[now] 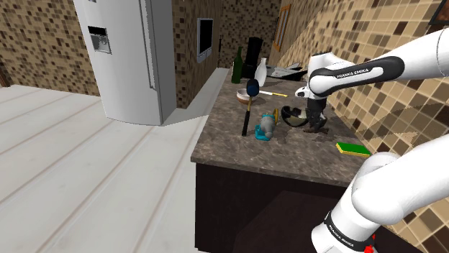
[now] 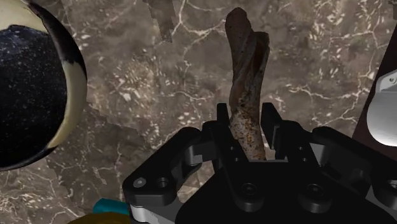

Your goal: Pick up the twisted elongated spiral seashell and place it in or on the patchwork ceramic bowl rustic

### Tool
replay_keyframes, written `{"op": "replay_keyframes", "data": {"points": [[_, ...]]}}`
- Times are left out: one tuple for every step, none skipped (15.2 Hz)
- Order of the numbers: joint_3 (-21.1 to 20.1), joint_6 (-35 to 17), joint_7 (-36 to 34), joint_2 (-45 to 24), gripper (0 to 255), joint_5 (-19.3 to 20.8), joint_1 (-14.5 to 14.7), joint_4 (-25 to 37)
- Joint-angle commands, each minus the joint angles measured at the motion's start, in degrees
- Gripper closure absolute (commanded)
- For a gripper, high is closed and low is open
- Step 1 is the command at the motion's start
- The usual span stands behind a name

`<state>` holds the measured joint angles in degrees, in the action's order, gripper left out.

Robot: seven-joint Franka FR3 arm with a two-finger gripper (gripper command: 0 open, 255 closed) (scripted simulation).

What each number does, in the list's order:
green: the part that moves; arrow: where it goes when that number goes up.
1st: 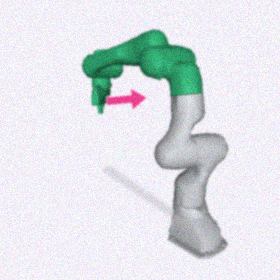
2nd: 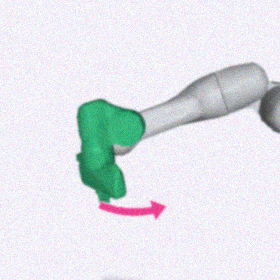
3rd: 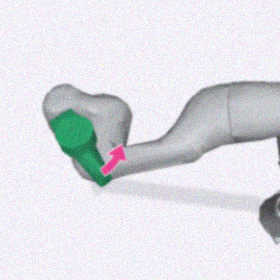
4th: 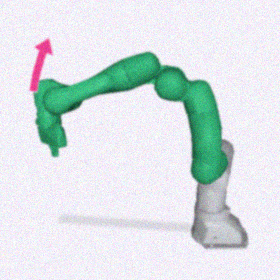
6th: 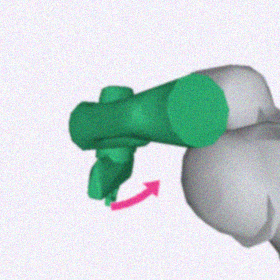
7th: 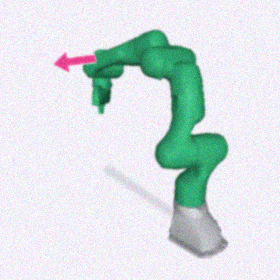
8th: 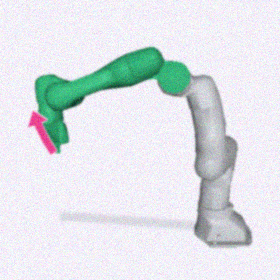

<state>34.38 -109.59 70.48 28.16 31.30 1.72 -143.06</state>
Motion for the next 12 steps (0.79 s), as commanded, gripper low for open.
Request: {"op": "replay_keyframes", "data": {"points": [[-0.63,1.8,0.23,0.8,255,-0.3,-0.01,0.96],[-0.89,2.63,0.38,1.11,255,-0.45,-0.01,1.49],[-1.16,3.46,0.54,1.4,255,-0.6,0.0,2.04],[-1.41,4.28,0.69,1.68,255,-0.75,0.01,2.59],[-1.67,5.09,0.85,1.93,255,-0.91,0.03,3.16],[-1.92,5.89,1.01,2.17,255,-1.06,0.05,3.74],[-2.17,6.69,1.17,2.39,255,-1.21,0.06,4.32],[-2.41,7.49,1.33,2.59,255,-1.36,0.09,4.92],[-2.65,8.27,1.49,2.78,255,-1.52,0.11,5.53],[-2.88,9.05,1.65,2.95,255,-1.67,0.13,6.15],[-3.11,9.82,1.82,3.1,255,-1.82,0.16,6.78],[-3.34,10.59,1.98,3.23,255,-1.97,0.18,7.42]]}}
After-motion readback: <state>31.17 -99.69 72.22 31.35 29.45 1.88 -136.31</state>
